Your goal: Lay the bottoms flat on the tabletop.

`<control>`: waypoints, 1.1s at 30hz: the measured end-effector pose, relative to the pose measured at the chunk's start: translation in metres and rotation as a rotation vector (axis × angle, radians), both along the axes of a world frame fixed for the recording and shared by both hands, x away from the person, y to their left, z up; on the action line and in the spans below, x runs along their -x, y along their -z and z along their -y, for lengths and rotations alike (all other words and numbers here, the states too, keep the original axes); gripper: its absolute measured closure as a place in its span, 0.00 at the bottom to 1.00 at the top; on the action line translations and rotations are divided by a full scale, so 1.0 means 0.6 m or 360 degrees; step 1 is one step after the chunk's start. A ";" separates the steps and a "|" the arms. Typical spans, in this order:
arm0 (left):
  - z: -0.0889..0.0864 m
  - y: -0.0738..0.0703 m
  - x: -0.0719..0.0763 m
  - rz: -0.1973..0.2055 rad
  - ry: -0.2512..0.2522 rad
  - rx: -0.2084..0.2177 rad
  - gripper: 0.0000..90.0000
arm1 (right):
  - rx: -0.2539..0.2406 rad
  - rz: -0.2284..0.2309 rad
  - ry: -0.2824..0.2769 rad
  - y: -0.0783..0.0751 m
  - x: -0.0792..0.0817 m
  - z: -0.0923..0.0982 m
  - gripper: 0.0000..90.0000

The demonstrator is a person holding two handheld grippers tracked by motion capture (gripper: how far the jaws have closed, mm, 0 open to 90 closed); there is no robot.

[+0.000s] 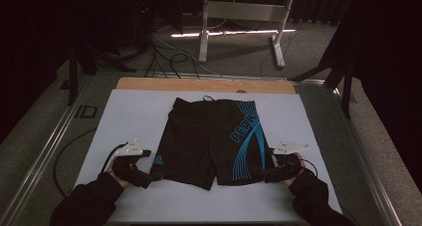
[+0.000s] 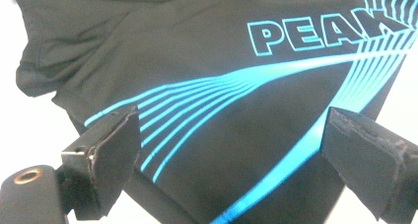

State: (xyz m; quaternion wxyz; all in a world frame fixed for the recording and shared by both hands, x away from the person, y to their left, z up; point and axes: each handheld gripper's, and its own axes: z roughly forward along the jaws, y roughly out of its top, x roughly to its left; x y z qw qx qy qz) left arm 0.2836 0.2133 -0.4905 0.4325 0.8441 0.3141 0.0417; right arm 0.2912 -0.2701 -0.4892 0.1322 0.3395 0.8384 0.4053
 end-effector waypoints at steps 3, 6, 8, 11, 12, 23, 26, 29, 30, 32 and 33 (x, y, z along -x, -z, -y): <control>-0.005 0.003 0.006 -0.0004 -0.0007 -0.0022 0.00 | 0.0002 -0.0001 0.0006 0.001 0.006 0.004 0.09; -0.014 0.007 0.012 -0.0020 -0.0012 -0.0038 0.00 | 0.0030 0.0013 0.0024 0.004 0.015 0.010 0.09; -0.020 0.009 0.016 -0.0016 -0.0019 -0.0054 0.00 | 0.0035 0.0005 0.0043 0.004 0.020 0.016 0.09; -0.028 0.011 0.020 -0.0018 -0.0035 -0.0057 0.00 | 0.0060 0.0011 0.0040 0.009 0.024 0.023 0.09; -0.029 0.013 0.021 -0.0014 -0.0047 -0.0053 0.00 | 0.0064 0.0009 0.0050 0.010 0.025 0.025 0.09; -0.026 0.012 0.025 0.0026 -0.0059 -0.0059 0.00 | 0.0081 0.0011 0.0045 0.017 0.021 0.020 0.09; -0.024 0.013 0.025 0.0030 -0.0062 -0.0059 0.00 | 0.0076 -0.0001 0.0044 0.018 0.020 0.021 0.09; -0.022 0.011 0.027 0.0036 -0.0058 -0.0052 0.00 | 0.0062 0.0000 0.0041 0.017 0.021 0.020 0.09; -0.022 0.011 0.028 0.0042 -0.0055 -0.0057 0.00 | 0.0064 0.0003 0.0039 0.016 0.022 0.020 0.09; -0.021 0.010 0.030 0.0041 -0.0054 -0.0054 0.00 | 0.0071 0.0014 0.0033 0.016 0.022 0.020 0.09; -0.020 0.011 0.031 0.0042 -0.0056 -0.0058 0.00 | 0.0070 0.0013 0.0032 0.016 0.022 0.019 0.09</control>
